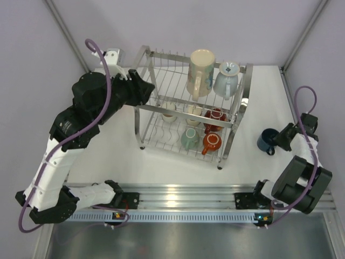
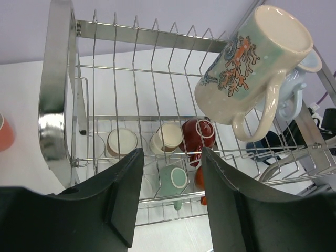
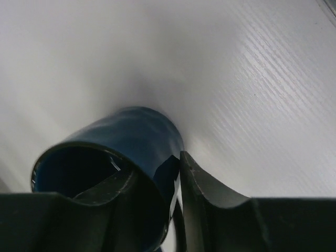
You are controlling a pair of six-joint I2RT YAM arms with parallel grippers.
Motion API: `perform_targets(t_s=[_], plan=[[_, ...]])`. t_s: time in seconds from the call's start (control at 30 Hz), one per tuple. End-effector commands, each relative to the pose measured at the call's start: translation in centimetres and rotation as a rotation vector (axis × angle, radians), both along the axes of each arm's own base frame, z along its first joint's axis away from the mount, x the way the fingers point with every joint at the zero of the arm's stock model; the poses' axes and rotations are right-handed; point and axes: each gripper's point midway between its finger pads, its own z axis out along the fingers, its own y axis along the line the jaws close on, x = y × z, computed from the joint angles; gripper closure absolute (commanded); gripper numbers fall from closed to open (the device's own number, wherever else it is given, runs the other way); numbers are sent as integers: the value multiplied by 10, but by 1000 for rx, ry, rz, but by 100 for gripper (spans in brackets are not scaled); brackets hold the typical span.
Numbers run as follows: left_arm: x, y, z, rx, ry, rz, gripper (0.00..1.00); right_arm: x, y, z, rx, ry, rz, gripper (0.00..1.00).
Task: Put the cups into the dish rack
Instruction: Grab a cup with the right arm
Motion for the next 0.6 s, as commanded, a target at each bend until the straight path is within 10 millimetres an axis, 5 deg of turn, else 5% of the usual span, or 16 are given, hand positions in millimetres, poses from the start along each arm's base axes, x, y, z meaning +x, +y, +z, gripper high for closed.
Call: perform_targets(t_s=[0.0,0.2,0.33,0.43,0.57], plan=[[-8,8,22,-54,-58,5,46,12,3,7,16,-27,34,71],[-7,5,22,-55,-53,-2,46,20,5,13,31,-65,47,100],[-10,-2,31,-62,-69,-49,47,33,7,40,57,-136,35,100],[-18,-8,47,-98,-91,-95,47,50,3,92,43,-247,12,100],[-30,-12,68,-142,-123,-157,46,65,-3,199,-34,-458,-13,100]])
